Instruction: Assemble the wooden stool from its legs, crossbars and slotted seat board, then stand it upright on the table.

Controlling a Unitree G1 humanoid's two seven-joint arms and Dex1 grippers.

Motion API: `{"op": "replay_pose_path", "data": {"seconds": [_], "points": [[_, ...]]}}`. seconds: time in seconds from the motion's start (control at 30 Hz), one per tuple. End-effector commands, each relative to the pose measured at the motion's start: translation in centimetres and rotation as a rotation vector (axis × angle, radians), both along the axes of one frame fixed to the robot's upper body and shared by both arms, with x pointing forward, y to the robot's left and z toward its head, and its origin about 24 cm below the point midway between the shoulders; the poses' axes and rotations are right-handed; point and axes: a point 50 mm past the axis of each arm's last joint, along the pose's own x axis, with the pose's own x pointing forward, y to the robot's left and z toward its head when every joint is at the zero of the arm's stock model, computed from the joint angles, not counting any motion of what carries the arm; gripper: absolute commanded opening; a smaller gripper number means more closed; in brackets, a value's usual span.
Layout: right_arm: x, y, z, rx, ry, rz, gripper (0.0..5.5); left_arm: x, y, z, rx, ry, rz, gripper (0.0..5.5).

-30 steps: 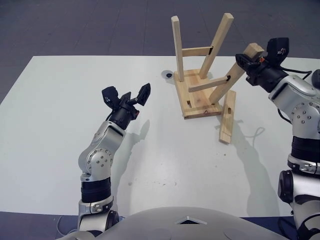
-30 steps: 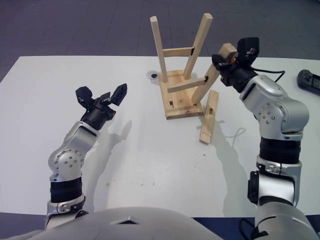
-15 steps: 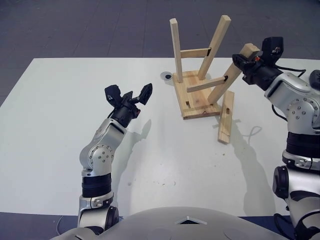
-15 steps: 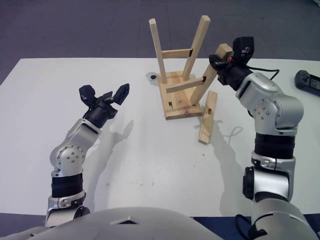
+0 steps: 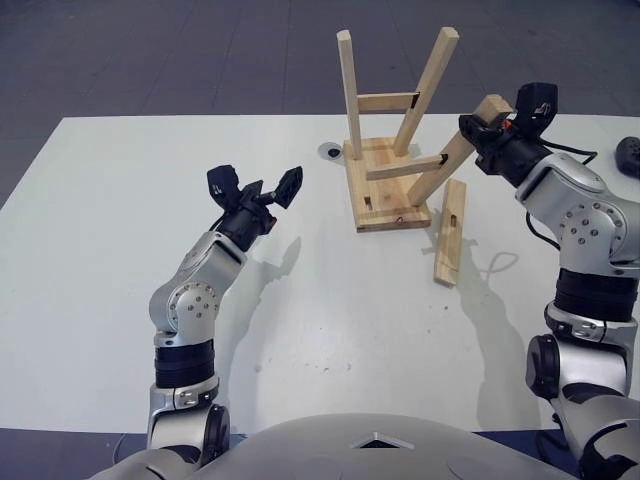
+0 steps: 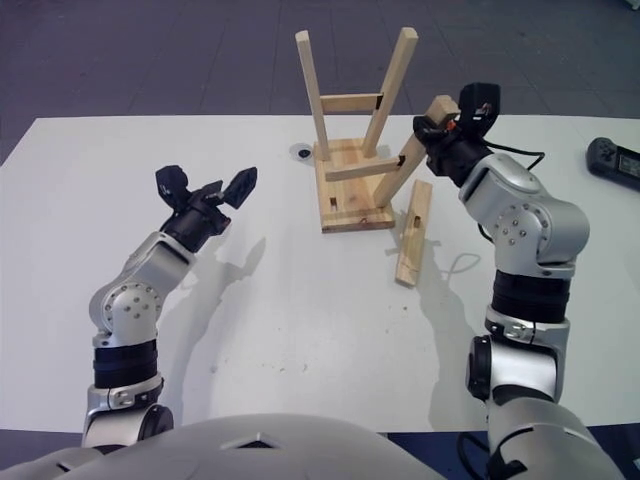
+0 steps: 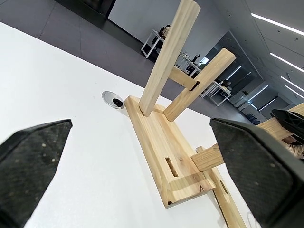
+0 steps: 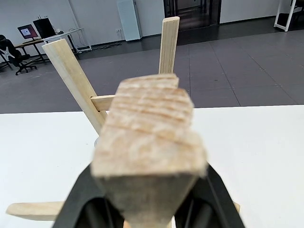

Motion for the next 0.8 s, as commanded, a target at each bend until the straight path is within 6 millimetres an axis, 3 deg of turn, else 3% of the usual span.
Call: {"op": "replay_pose_path", "data": {"seconds": [0.03,0.2,0.37,0.57,0.73,0.77,0.8], "points": [[-4.4,3.2,-10.8,0.031,0.526,0.151,1.04,0.2,0.0,-0.2,0.026,0.021,-0.020,5.40],[-7.3,4.5,-12.1,0.052,0.583,0.167,1.04,0.2,0.0,-0.3,0.025,0.022,-0.014,5.40],[-5.0,4.8,-11.3,0.142,0.560,0.077,1.04,0.3,0.0,-0.3,0.033,0.022,-0.018,5.40],[-5.7,5.0,-10.7,0.139,0.542,0.121,1.04,0.4,0.2,-0.3,0.035,0.020,-0.012,5.40],[-5.4,4.7,-8.3,0.179,0.435,0.158,1.04,0.5,0.2,-0.4,0.038,0.022,-0.012,5.40],[-5.3,4.6,-7.9,0.180,0.417,0.163,1.40,0.5,0.2,-0.4,0.038,0.021,-0.014,5.40],[-5.2,4.5,-7.4,0.185,0.387,0.163,1.44,0.6,0.2,-0.3,0.037,0.021,-0.017,5.40]]}}
